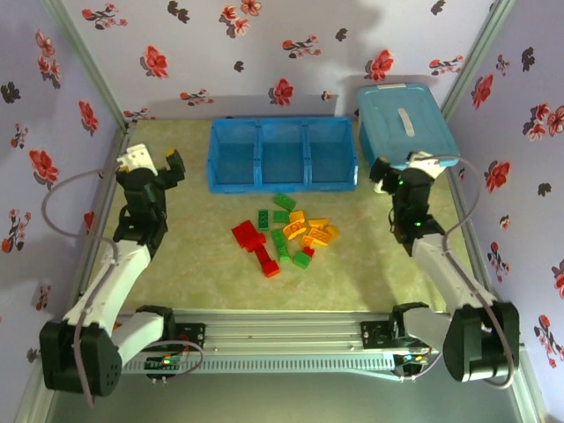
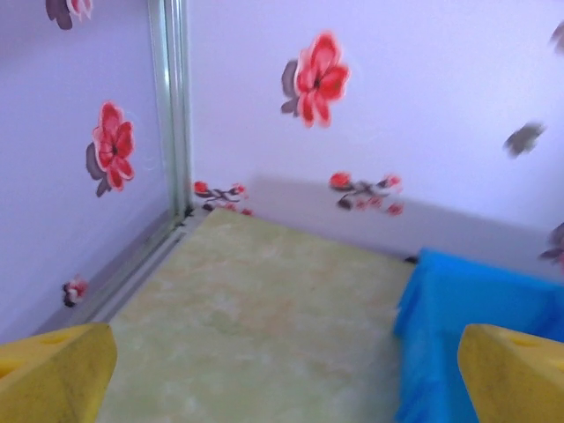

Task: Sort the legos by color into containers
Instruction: Pick up the lego from the center of the table.

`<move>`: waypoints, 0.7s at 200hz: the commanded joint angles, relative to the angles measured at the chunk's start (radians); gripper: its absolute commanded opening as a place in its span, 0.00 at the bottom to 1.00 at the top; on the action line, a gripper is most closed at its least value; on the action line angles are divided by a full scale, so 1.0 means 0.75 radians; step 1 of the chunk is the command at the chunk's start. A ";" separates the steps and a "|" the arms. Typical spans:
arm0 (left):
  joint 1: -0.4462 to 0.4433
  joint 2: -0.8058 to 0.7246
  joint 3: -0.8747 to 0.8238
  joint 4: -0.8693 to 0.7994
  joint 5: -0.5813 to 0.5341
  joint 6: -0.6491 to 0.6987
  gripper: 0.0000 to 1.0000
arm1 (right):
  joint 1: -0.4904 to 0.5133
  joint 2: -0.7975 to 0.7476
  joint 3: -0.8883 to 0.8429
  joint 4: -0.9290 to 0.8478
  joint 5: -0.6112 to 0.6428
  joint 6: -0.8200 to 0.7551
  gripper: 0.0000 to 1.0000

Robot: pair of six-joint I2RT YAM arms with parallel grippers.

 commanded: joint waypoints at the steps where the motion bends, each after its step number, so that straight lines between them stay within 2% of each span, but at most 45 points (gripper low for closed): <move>1: -0.086 -0.028 -0.046 -0.432 0.114 -0.218 1.00 | -0.008 -0.002 0.011 -0.514 -0.260 0.227 0.99; 19: -0.172 -0.022 -0.030 -0.536 0.168 -0.264 1.00 | 0.056 -0.058 -0.011 -0.553 -0.304 0.234 0.99; 39: -0.260 0.065 0.020 -0.672 0.246 -0.301 0.95 | 0.131 -0.112 -0.048 -0.575 -0.389 0.246 0.99; 59: -0.338 0.206 0.095 -0.811 0.354 -0.316 0.86 | 0.253 -0.157 -0.078 -0.615 -0.325 0.298 0.99; 80: -0.422 0.322 0.131 -0.838 0.361 -0.327 0.81 | 0.377 -0.177 -0.106 -0.638 -0.250 0.326 0.99; 117: -0.453 0.544 0.179 -0.832 0.498 -0.354 0.73 | 0.408 -0.120 -0.132 -0.571 -0.337 0.336 0.95; 140: -0.474 0.677 0.222 -0.856 0.512 -0.426 0.63 | 0.419 -0.109 -0.124 -0.573 -0.318 0.334 0.94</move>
